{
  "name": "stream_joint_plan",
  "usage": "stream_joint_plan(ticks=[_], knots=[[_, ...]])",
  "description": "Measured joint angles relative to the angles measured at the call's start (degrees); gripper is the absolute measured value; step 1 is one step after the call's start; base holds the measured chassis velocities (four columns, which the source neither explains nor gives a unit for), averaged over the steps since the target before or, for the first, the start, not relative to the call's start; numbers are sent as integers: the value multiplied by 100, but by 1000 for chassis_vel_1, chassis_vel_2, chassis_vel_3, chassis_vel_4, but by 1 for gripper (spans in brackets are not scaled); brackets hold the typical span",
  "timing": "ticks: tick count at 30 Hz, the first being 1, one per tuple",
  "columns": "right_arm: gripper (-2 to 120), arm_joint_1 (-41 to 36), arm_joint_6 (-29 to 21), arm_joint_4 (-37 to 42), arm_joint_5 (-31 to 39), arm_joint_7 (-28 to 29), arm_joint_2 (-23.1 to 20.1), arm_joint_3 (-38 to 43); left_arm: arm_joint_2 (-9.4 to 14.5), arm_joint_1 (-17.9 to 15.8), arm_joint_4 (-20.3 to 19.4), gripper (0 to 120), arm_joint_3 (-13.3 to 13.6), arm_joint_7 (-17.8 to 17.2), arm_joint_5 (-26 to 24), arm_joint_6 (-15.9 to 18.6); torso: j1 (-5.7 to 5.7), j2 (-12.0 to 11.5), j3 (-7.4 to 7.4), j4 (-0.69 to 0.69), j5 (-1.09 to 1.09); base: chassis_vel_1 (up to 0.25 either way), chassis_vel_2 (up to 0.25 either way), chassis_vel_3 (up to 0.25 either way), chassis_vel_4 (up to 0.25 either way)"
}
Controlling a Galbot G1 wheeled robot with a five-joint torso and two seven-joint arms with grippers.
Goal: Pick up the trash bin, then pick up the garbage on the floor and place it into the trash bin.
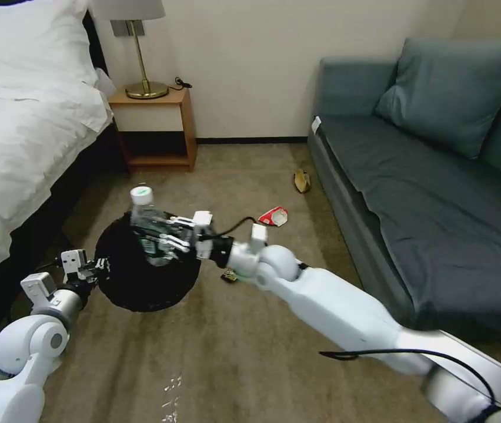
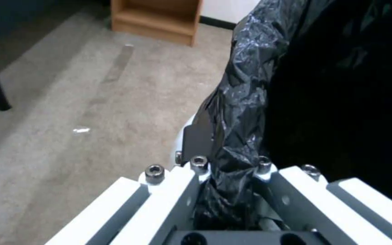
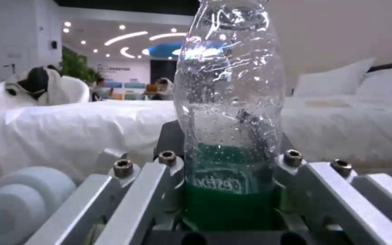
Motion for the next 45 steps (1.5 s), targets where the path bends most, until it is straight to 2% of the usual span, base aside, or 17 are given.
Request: stream_joint_plan(ticks=[10,15,17,23,25,26,29,30,31,32,37,39,41,42,44,45], knots=[[22,166,132,-557,-373,17,367,-193,-28,-43,-105,2,62,40,-32,-9,0,0,-1,-1,1,0,0,0,0],[23,146,272,-896,-700,215,491,-257,22,-7,-210,2,35,28,-75,34,0,0,-1,0,2,0,0,0,0],[35,115,333,-1105,-946,277,521,-252,69,50,-268,2,-4,20,-98,59,0,0,-1,0,2,0,0,0,0],[48,105,476,-1286,-1161,343,543,-217,109,129,-361,2,-56,14,-141,88,0,0,-1,0,2,0,0,0,0],[63,138,555,-1386,-1301,360,546,-176,127,182,-434,2,-69,6,-208,116,0,0,-1,0,2,0,0,0,0],[63,138,555,-1386,-1301,360,546,-176,127,182,-434,2,-69,6,-208,116,0,0,-1,0,2,0,0,0,0],[76,199,563,-1421,-1338,343,531,-139,145,159,-448,2,-69,-36,-293,136,0,0,-1,0,2,0,0,0,0],[76,199,563,-1421,-1338,343,531,-139,145,159,-448,2,-69,-36,-293,136,0,0,-1,0,2,0,0,0,0],[83,214,563,-1415,-1327,345,518,-139,154,137,-448,2,-62,-68,-320,149,0,0,-1,-1,2,0,0,0,0],[90,227,563,-1392,-1317,346,502,-136,158,116,-448,2,-53,-90,-344,160,0,0,-1,0,2,0,0,0,0],[99,228,583,-1155,-1199,339,375,19,183,61,-384,2,-52,-151,-415,198,0,0,0,1,2,0,0,0,0],[99,199,568,-895,-1092,301,278,192,199,38,-333,2,-59,-158,-432,204,0,0,0,1,2,0,0,0,0],[100,115,435,-226,-747,279,17,603,233,-22,-177,2,-81,-224,-404,190,0,0,-1,0,3,0,0,0,0],[100,115,435,-226,-747,279,17,603,233,-22,-177,2,-81,-224,-404,190,0,0,-1,0,3,0,0,0,0],[100,5,283,398,-483,355,-321,1087,256,-72,-2,2,-98,-256,-332,146,0,0,-1,0,2,0,0,0,0],[100,5,283,398,-483,355,-321,1087,256,-72,-2,2,-98,-256,-332,146,0,0,-1,0,2,0,0,0,0]])
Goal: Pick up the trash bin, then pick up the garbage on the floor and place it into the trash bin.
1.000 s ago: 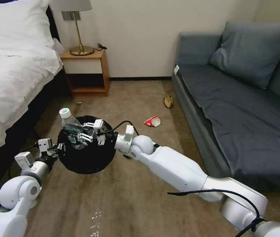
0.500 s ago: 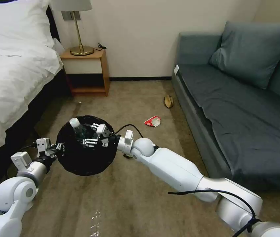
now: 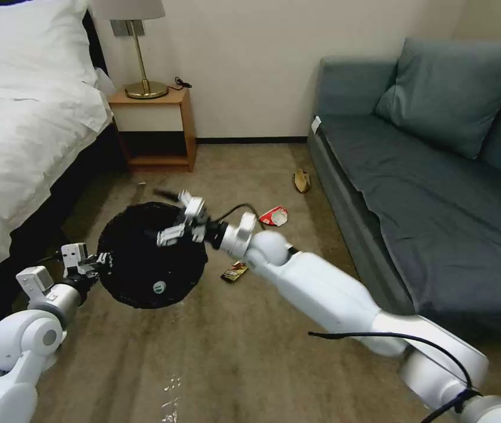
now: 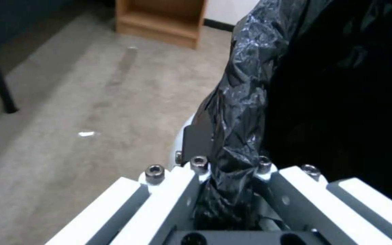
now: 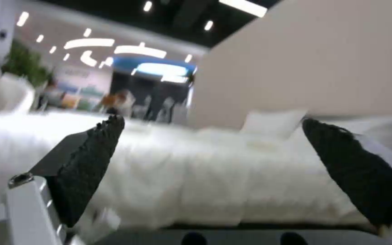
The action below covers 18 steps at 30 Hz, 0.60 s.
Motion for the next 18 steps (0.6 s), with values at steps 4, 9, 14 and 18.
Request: stream_joint_plan(ticks=[4,9,14,18], knots=[[100,-409,-235,583,141,332,-638,862,51,-30,226,2,-110,123,94,-85,0,0,0,1,2,0,0,0,0],[100,-1060,-670,976,250,1578,-1183,1649,64,80,331,2,-263,438,233,-211,0,0,0,-5,2,0,0,0,0],[100,-2079,-846,1370,-176,2745,-1360,2710,45,210,358,2,-492,785,395,-360,0,0,-1,2,1,0,0,0,0],[100,-2901,-811,1510,-980,3069,-1365,3220,7,268,323,2,-602,844,277,-361,0,0,0,-2,2,0,0,0,0]])
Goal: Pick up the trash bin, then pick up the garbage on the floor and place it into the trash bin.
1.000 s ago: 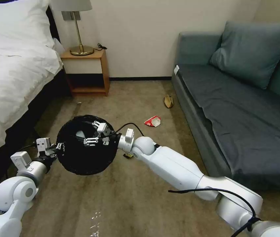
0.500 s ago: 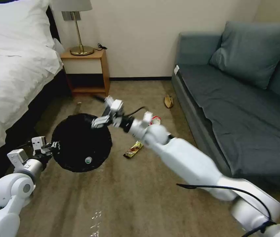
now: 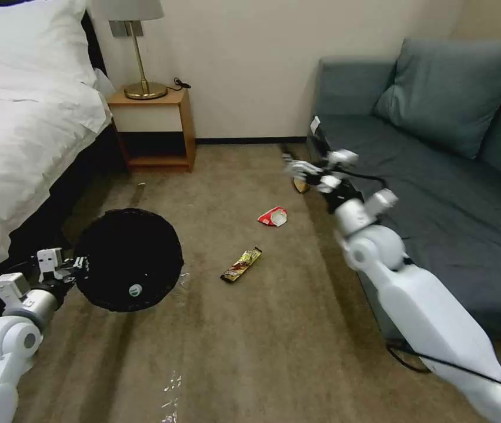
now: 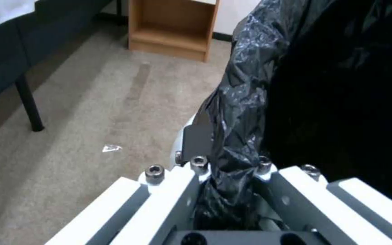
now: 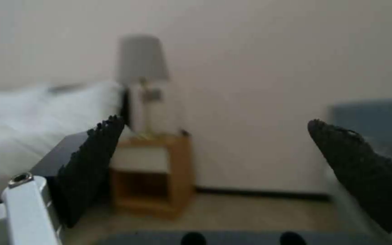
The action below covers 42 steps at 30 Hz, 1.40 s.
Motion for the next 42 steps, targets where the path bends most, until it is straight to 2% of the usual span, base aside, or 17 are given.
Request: stream_joint_plan(ticks=[5,9,10,12,17,23,32,42], knots=[[100,-888,256,140,-553,115,186,513,-51,11,-97,2,-148,-224,-284,243,0,0,0,2,-2,0,0,0,0],[100,-1178,383,169,-714,73,318,760,-33,10,-113,2,-191,-233,-348,326,0,0,-1,3,-2,0,0,0,0],[100,-1361,504,172,-849,-4,446,936,-14,14,-113,2,-200,-195,-351,348,0,0,0,-1,-2,0,0,0,0],[100,-1591,644,186,-959,-98,649,1127,-11,24,-111,2,-207,-66,-346,360,0,0,-1,0,-3,0,0,0,0],[100,-1889,796,258,-1162,-312,823,1290,-87,84,-140,2,-208,140,-223,413,0,0,0,2,-4,0,0,0,0],[100,-2106,881,286,-1297,-430,858,1366,-138,253,-188,2,-364,304,-2,464,0,0,0,1,-3,0,0,0,0],[100,-2201,1017,122,-1496,-474,1094,1174,-140,411,-306,2,-624,306,-50,529,0,0,0,1,-2,0,0,0,0],[100,-2159,1059,95,-1500,-485,1026,1098,-190,415,-332,2,-664,209,-98,538,0,0,0,1,-3,0,0,0,0]])
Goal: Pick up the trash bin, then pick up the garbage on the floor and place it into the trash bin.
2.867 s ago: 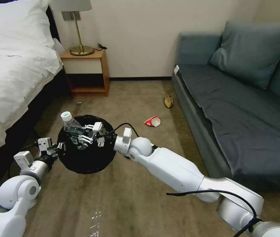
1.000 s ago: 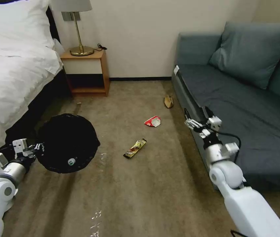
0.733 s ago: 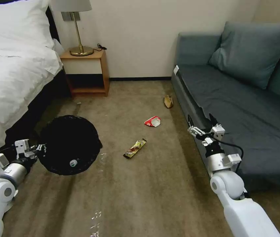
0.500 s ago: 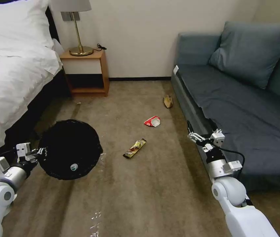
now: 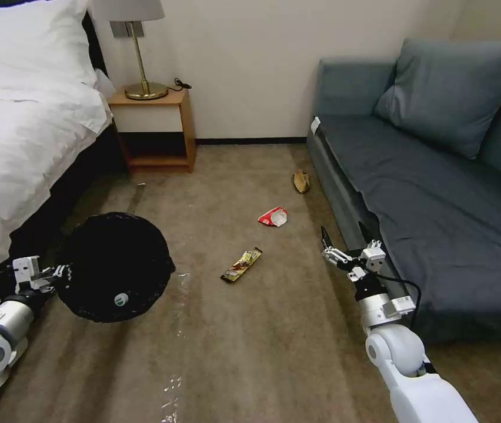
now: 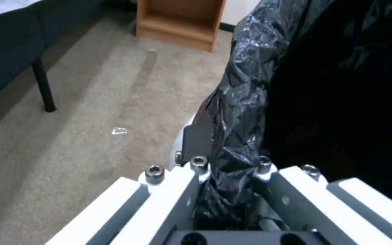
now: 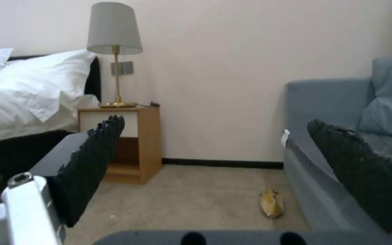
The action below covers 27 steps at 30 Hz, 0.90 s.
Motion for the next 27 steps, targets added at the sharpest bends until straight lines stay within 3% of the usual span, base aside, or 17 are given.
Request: stream_joint_plan(ticks=[27], knots=[[100,21,107,-165,20,-132,0,-90,-4,-99,-12,2,137,-162,-60,-58,0,0,0,0,0,0,0,0,0]])
